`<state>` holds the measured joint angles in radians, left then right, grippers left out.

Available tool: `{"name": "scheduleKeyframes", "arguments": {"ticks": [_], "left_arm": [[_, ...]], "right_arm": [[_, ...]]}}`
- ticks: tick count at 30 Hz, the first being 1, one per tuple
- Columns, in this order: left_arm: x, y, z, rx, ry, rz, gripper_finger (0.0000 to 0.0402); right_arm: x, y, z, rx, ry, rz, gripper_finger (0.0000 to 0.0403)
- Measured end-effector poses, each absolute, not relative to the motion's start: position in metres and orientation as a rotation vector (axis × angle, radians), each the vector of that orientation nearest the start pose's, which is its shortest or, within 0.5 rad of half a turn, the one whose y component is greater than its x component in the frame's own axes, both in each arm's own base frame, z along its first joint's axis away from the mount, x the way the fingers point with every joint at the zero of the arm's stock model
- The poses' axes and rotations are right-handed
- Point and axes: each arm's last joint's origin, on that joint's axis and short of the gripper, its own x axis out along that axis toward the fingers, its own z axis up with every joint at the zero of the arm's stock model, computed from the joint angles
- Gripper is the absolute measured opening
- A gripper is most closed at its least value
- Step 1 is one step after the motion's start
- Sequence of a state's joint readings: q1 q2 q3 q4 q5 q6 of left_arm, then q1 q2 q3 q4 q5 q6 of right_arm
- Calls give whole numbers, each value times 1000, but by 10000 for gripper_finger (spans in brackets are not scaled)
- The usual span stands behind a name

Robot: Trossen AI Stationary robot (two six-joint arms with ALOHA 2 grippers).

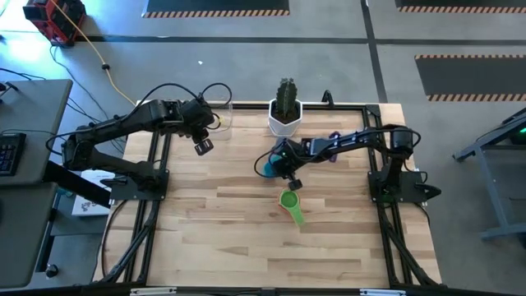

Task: Nest measuring cups in basket
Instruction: Stack the light blue measuring cup on the green measuring cup

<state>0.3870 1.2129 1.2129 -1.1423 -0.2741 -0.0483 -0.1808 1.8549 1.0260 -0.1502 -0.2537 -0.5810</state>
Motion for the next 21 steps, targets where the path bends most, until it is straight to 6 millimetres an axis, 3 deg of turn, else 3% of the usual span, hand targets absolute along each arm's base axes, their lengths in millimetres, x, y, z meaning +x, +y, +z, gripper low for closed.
{"name": "scheduleKeyframes", "arguments": {"ticks": [9, 21], "left_arm": [[194, 87, 324, -108, 1145, 614, 97], [193, 88, 324, -98, 1143, 663, 97]], "right_arm": [[363, -37, 149, -189, 953, 211, 4], [388, -13, 215, 63, 1031, -132, 1]]}}
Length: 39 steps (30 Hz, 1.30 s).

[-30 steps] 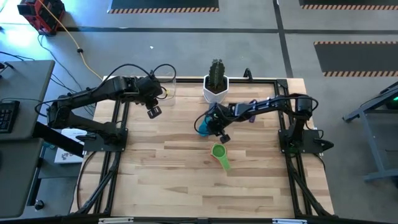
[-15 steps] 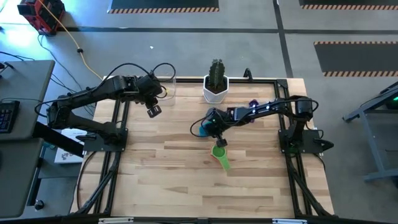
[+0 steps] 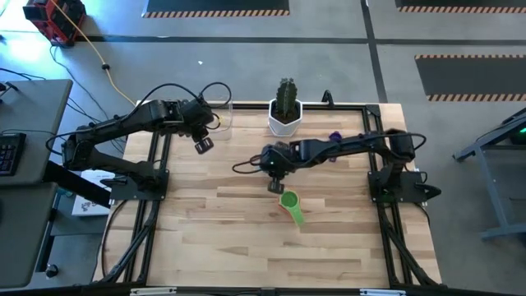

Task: Nest measuring cups in basket
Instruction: Stack the light blue measuring cup on the green measuring cup

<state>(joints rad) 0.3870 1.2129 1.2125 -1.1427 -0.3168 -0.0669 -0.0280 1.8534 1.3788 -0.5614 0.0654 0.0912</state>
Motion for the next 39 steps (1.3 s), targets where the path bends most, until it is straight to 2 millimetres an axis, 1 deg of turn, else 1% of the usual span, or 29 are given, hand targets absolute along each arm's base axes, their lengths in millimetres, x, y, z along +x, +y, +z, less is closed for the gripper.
{"name": "scheduleKeyframes", "arguments": {"ticks": [4, 10, 13, 16, 19, 22, 24, 30, 34, 39], "left_arm": [[192, 91, 325, -60, 1148, 716, 97], [190, 94, 325, -62, 1149, 738, 97], [191, 94, 325, -55, 1141, 734, 97], [191, 94, 325, -61, 1139, 723, 97], [191, 94, 325, -71, 1138, 706, 97], [192, 94, 325, -76, 1138, 699, 97], [192, 94, 325, -69, 1140, 695, 97], [192, 94, 325, -54, 1140, 685, 97], [192, 94, 325, -42, 1145, 674, 97], [192, 94, 325, -27, 1151, 663, 97]], "right_arm": [[390, 2, 233, 167, 1030, -279, 1], [387, 32, 257, 407, 961, -555, 0], [381, 46, 270, 526, 933, -685, 0], [373, 56, 284, 684, 901, -816, 0], [367, 67, 291, 838, 861, -922, 0], [364, 81, 290, 947, 820, -960, 0], [364, 91, 287, 990, 809, -978, 0], [362, 117, 266, 1071, 888, -1050, 0], [363, 123, 257, 1089, 907, -1091, 0], [369, 119, 245, 1074, 917, -1128, 0]]}}
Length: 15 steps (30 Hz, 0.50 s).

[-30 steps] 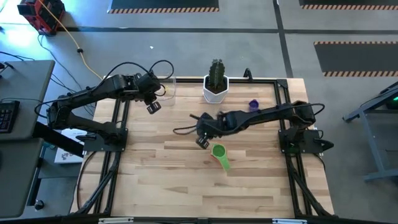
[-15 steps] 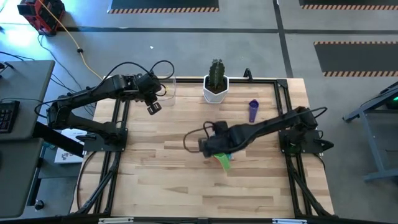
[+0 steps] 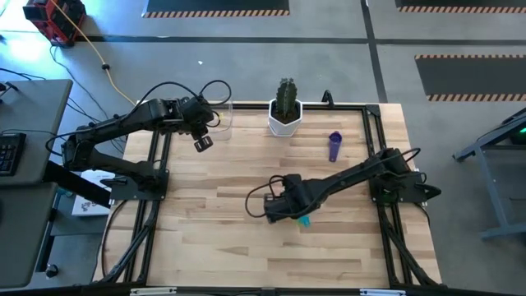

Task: Nest measuring cups in basket
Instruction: Stack the light blue measuring cup on the green measuring cup

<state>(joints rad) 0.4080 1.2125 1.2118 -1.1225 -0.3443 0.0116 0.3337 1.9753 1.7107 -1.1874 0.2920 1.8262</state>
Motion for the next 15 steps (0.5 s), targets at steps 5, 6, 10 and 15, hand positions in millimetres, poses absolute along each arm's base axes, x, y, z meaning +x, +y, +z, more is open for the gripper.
{"name": "scheduleKeyframes", "arguments": {"ticks": [5, 6, 10, 15], "left_arm": [[192, 94, 325, -25, 1152, 662, 97], [192, 94, 325, -20, 1154, 658, 97], [192, 94, 325, -5, 1159, 648, 97], [192, 94, 325, -5, 1160, 647, 97]], "right_arm": [[375, 112, 236, 1065, 921, -1153, 0], [376, 111, 235, 1067, 922, -1156, 0], [378, 111, 232, 1074, 951, -1142, 0], [379, 111, 232, 1077, 954, -1127, 0]]}}
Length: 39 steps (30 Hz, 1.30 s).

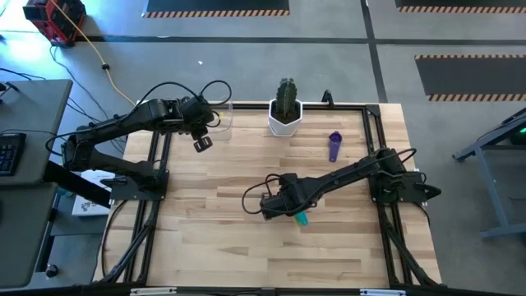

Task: Nest measuring cups in basket
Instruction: Stack the light blue measuring cup on the green measuring cup

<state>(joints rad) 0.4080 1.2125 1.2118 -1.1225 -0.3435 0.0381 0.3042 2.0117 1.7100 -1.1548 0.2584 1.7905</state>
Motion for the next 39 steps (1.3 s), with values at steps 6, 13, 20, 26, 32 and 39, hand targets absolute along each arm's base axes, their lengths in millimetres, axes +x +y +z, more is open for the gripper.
{"name": "scheduleKeyframes", "arguments": {"ticks": [6, 13, 20, 26, 32, 39], "left_arm": [[192, 94, 325, -3, 1160, 647, 97], [192, 94, 325, 18, 1168, 632, 97], [192, 94, 325, 18, 1168, 632, 97], [192, 94, 325, 18, 1168, 632, 97], [192, 94, 325, 17, 1168, 632, 97], [192, 94, 325, 17, 1168, 632, 97]], "right_arm": [[380, 110, 232, 1054, 943, -1125, 27], [380, 109, 232, 1053, 941, -1126, 75], [373, 107, 233, 1003, 974, -1175, 83], [359, 102, 246, 939, 1021, -1236, 78], [343, 110, 247, 840, 1153, -1265, 78], [331, 126, 212, 875, 1273, -1244, 78]]}}
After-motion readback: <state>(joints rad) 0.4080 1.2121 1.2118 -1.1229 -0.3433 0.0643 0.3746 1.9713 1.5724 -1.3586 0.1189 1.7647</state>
